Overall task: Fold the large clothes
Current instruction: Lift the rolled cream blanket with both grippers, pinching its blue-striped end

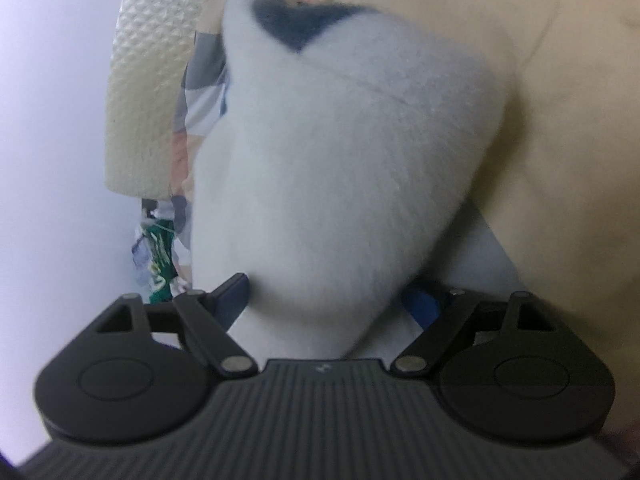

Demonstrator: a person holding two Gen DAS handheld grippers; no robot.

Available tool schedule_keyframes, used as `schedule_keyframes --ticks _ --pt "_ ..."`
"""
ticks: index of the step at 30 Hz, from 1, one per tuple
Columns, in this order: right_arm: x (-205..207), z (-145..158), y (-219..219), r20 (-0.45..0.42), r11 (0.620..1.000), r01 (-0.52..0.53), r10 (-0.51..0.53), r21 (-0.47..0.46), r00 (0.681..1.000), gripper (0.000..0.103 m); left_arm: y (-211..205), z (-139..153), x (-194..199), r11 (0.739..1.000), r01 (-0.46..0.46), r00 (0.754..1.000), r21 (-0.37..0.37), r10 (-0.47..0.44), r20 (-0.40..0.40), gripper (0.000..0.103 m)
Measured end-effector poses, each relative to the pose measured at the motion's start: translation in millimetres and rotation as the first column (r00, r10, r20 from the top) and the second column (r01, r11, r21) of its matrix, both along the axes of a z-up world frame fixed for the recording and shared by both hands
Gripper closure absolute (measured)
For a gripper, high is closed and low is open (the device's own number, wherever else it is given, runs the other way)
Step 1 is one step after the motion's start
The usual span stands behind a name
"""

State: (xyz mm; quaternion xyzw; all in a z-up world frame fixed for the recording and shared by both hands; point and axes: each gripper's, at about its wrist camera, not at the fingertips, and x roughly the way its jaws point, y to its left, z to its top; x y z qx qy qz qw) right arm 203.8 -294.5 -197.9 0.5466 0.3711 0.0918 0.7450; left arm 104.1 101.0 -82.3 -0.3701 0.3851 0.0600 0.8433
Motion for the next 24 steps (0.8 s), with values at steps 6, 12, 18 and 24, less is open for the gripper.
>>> schedule_keyframes --ticks 6,12,18,24 --pt "7.8 0.7 -0.9 0.046 0.996 0.044 -0.048 0.08 0.998 0.016 2.4 -5.8 4.3 1.0 -0.01 1.0 -0.022 0.01 -0.019 0.024" --pt "-2.7 18.0 -7.6 0.157 0.987 0.048 -0.073 0.155 0.985 0.016 27.9 -19.8 10.8 0.969 -0.094 0.994 -0.23 0.104 0.032 0.017" --pt "-8.0 24.9 -8.4 0.19 0.994 0.042 -0.062 0.103 0.98 0.016 56.4 -41.6 27.4 0.884 -0.186 0.973 -0.429 0.227 0.046 0.016" --pt "-4.0 17.5 -9.5 0.15 0.995 0.055 -0.067 0.083 0.986 0.017 63.2 -28.9 23.0 0.848 -0.141 0.952 -0.512 0.258 0.166 0.016"
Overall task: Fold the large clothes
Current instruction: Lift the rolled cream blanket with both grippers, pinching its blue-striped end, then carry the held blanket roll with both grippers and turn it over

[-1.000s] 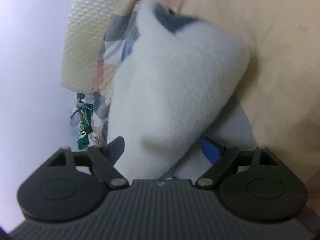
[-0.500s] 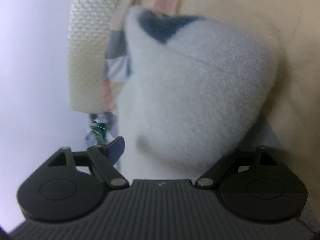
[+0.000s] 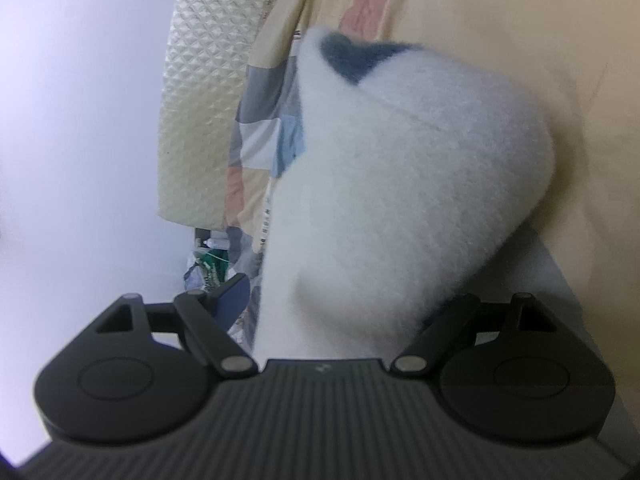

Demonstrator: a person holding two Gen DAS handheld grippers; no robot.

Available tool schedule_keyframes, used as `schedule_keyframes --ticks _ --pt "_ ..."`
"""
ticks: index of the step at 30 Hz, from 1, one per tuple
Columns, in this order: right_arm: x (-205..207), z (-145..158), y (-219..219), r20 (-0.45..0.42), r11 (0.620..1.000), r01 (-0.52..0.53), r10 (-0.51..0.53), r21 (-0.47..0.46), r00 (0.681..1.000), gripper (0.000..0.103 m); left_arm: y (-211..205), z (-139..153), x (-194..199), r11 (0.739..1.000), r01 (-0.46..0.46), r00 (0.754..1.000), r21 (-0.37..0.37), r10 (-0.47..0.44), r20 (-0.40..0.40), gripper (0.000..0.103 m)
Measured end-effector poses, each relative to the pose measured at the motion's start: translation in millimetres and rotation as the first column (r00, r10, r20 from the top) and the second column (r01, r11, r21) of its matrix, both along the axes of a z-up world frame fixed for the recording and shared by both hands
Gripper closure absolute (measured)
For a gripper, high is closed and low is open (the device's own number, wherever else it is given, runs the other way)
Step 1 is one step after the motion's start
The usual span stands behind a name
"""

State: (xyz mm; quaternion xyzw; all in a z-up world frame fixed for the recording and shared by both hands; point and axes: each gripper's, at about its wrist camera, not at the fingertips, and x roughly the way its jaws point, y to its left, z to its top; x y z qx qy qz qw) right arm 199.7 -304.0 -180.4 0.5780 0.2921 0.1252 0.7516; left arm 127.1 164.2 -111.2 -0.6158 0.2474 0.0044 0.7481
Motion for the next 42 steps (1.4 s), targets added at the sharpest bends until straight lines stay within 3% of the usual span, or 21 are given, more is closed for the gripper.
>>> schedule_keyframes --ticks 3,6,8,16,20,23,25,28,30,33,42 --pt "1.3 -6.4 -2.3 -0.03 1.0 0.013 -0.013 -0.011 0.999 0.017 -3.7 6.3 3.4 0.999 0.008 1.0 0.032 -0.009 0.029 0.014" --pt "4.9 -10.8 -1.1 -0.053 1.0 0.015 -0.017 -0.026 0.998 0.017 -6.6 1.8 13.7 0.997 0.024 0.998 0.072 -0.021 -0.054 0.014" --pt "4.0 -14.1 -1.5 -0.059 1.0 0.013 -0.014 -0.027 0.998 0.017 -5.5 -7.3 20.8 0.998 0.021 0.995 0.053 -0.016 -0.097 0.014" --pt "15.2 -8.8 11.2 -0.019 0.998 -0.04 0.039 -0.045 0.999 0.017 5.7 -28.8 30.9 0.998 -0.05 0.99 -0.033 0.045 -0.131 0.014" --pt "28.6 -14.4 14.6 -0.04 0.998 -0.037 0.034 -0.056 0.999 0.017 6.7 -28.0 32.9 0.998 -0.062 0.989 -0.013 0.059 -0.136 0.014" --pt "38.7 -21.1 16.0 -0.048 0.998 -0.026 0.023 -0.059 0.999 0.017 4.8 -25.4 37.8 0.997 -0.063 0.987 0.041 0.068 -0.145 0.024" --pt "42.9 -20.9 18.1 -0.04 0.998 -0.014 0.011 -0.069 0.999 0.017 2.9 -22.5 38.8 0.995 -0.052 0.987 0.084 0.064 -0.145 0.038" --pt "45.9 -17.9 20.7 -0.003 0.995 -0.012 0.012 -0.098 1.0 0.029 1.8 -18.1 39.7 0.991 -0.044 0.989 0.125 0.061 -0.132 0.05" --pt "47.5 -16.1 21.1 0.018 0.993 -0.023 0.025 -0.119 1.0 0.047 -0.1 -14.0 39.7 0.988 -0.038 0.991 0.152 0.056 -0.119 0.055" --pt "47.9 -9.9 20.3 0.033 0.989 -0.04 0.045 -0.141 0.998 0.06 -1.6 -6.4 37.6 0.982 -0.024 0.994 0.188 0.042 -0.097 0.061" --pt "29.2 25.1 24.5 0.132 0.966 -0.058 0.094 -0.254 0.987 0.066 -4.6 19.3 9.6 0.973 0.006 1.0 0.229 -0.003 -0.015 0.064"
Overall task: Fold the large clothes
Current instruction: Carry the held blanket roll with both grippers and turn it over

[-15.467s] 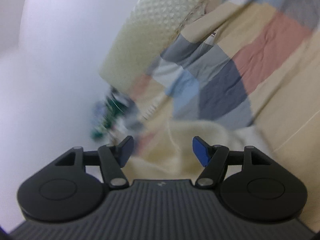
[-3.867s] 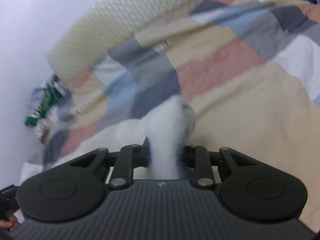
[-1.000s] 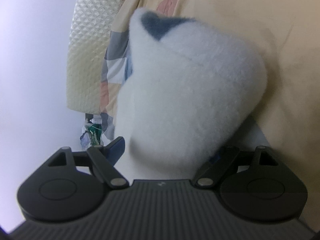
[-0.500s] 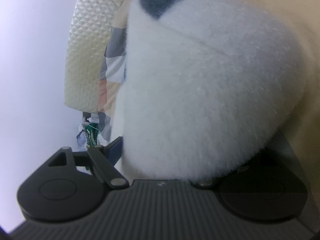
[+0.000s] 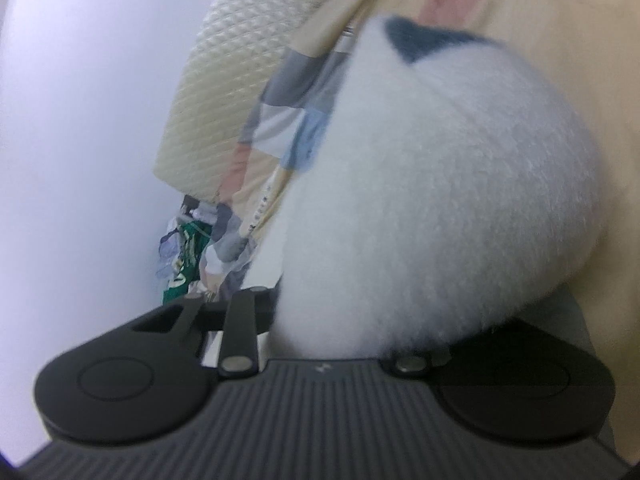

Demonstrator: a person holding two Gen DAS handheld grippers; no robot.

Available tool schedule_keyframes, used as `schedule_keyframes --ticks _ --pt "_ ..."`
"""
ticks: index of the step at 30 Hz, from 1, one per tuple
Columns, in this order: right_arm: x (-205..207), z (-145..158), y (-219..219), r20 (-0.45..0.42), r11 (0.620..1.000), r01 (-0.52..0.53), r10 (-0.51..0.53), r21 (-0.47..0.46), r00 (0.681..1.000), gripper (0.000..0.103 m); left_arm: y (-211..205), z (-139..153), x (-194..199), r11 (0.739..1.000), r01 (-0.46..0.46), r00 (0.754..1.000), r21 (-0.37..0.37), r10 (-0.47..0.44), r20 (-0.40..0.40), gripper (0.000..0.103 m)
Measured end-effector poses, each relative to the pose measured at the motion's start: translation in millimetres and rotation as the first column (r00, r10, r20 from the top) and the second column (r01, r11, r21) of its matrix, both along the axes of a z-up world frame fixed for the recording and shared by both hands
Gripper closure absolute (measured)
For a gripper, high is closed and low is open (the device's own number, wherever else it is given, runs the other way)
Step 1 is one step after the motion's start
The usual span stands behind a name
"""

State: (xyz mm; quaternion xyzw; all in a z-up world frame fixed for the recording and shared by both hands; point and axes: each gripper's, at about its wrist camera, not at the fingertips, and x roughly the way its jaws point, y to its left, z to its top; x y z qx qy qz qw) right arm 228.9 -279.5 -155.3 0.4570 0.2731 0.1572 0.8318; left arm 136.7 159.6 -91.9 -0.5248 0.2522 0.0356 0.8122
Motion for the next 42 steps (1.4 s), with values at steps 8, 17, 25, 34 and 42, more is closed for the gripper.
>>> schedule_keyframes --ticks 8,17,25,34,42 --pt "-28.3 31.4 -6.4 0.078 0.999 -0.032 0.033 -0.024 0.996 0.065 2.7 29.5 -22.1 0.999 0.04 0.998 -0.019 -0.039 0.053 0.064" --pt "-34.1 84.3 -15.9 0.194 0.998 -0.055 0.054 -0.002 0.98 0.065 -2.5 81.2 -33.6 0.996 0.076 0.987 -0.036 -0.07 0.147 0.064" --pt "-14.4 133.7 -33.8 0.266 0.998 -0.055 0.045 0.03 0.963 0.065 -26.0 145.0 -9.1 0.994 0.112 0.972 -0.011 -0.107 0.209 0.064" --pt "30.6 193.7 -68.1 0.337 1.0 -0.021 0.015 0.015 0.941 0.065 -71.0 200.6 55.3 0.984 0.176 0.952 0.005 -0.172 0.253 0.064" --pt "84.4 216.3 -119.5 0.414 0.999 0.031 -0.041 0.031 0.909 0.065 -131.4 220.8 149.3 0.969 0.245 0.928 0.029 -0.243 0.282 0.064"
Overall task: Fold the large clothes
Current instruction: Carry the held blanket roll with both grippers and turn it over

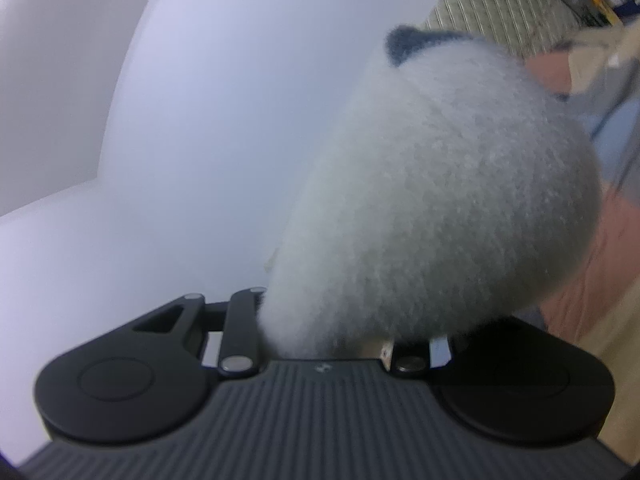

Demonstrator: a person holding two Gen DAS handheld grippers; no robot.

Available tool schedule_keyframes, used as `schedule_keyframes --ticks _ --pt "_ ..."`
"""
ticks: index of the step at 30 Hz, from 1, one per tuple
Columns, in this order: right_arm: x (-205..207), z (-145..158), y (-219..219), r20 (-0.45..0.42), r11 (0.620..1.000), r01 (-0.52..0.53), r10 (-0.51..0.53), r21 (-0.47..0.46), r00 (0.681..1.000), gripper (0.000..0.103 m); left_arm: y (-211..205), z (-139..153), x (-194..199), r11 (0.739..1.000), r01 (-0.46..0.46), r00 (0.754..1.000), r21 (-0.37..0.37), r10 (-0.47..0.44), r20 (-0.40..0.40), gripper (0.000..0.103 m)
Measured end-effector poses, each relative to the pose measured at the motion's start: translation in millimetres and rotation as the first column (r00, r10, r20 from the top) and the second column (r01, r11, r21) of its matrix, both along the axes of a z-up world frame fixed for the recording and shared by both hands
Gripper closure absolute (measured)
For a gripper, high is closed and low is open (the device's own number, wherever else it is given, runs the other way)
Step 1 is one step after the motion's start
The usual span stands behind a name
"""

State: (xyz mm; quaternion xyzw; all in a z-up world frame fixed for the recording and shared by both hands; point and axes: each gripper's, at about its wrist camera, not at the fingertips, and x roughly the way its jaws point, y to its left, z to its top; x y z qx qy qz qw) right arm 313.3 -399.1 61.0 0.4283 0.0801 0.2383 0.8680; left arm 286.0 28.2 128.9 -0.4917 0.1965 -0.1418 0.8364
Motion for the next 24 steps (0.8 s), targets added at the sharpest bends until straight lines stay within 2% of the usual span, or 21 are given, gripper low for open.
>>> schedule_keyframes --ticks 6,12,18,24 --pt "59.0 -18.8 -43.1 -0.015 0.999 0.049 -0.049 -0.001 0.999 0.065 -55.0 -21.0 90.2 0.998 0.068 0.998 0.019 -0.067 -0.015 0.064" --pt "111.4 -75.7 -82.8 -0.081 0.993 0.117 -0.117 0.0 0.99 0.065 -102.9 -80.6 180.6 0.987 0.147 0.988 0.06 -0.143 -0.06 0.063" --pt "153.5 -161.5 -106.2 -0.155 0.985 0.167 -0.16 0.032 0.975 0.065 -117.5 -165.4 248.7 0.973 0.196 0.976 0.119 -0.182 -0.116 0.063" --pt "166.6 -241.9 -102.8 -0.259 0.979 0.196 -0.173 0.064 0.95 0.065 -116.2 -232.8 277.8 0.957 0.229 0.96 0.179 -0.192 -0.205 0.063"
